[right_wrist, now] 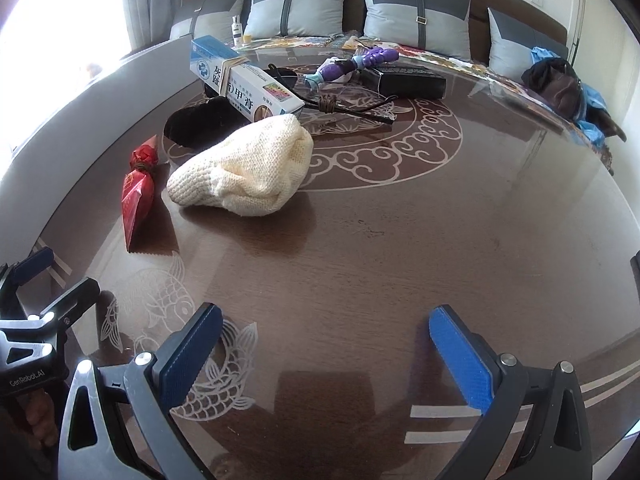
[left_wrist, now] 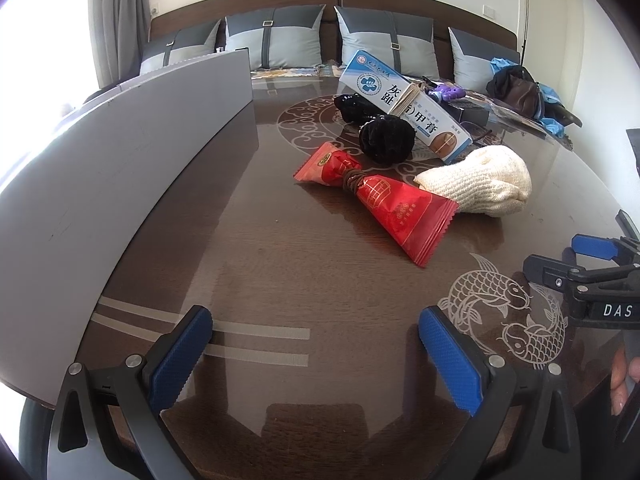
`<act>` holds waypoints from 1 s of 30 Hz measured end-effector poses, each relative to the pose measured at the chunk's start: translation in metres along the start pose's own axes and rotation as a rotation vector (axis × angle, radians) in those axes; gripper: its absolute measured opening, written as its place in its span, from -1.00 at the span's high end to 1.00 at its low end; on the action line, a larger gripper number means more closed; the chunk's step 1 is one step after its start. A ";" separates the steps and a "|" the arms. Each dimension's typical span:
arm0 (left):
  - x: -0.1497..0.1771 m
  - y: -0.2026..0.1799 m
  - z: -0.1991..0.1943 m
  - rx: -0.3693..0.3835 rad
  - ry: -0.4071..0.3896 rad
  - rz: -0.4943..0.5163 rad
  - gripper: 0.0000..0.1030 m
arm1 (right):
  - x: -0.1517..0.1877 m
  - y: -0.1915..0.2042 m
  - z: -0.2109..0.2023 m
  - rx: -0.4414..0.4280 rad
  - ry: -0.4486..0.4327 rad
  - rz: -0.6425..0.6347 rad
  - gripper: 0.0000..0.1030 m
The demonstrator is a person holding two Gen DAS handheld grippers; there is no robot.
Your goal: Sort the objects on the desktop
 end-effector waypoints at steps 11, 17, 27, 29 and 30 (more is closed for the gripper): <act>0.001 0.002 0.000 0.010 0.007 0.004 -1.00 | -0.074 -0.003 0.051 -0.044 0.013 -0.069 -1.00; 0.004 0.004 0.000 0.005 0.004 -0.002 -1.00 | -0.076 -0.005 0.054 -0.060 0.002 -0.090 -1.00; 0.002 0.005 0.001 -0.006 0.019 -0.015 -1.00 | -0.077 -0.005 0.054 -0.060 0.003 -0.090 -1.00; 0.002 0.004 0.001 -0.008 0.018 -0.017 -1.00 | -0.077 -0.006 0.054 -0.061 0.003 -0.090 -1.00; 0.002 0.004 0.001 -0.008 0.018 -0.015 -1.00 | -0.077 -0.006 0.054 -0.061 0.003 -0.090 -1.00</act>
Point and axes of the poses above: each gripper's, at about its wrist camera, not at the fingertips, and z roughly the way its jaws point, y to its left, x to its underside, the point moved 4 cm from there along z, roughly the way its jaws point, and after that the axes turned 13 degrees about z, right-handed, at the moved point
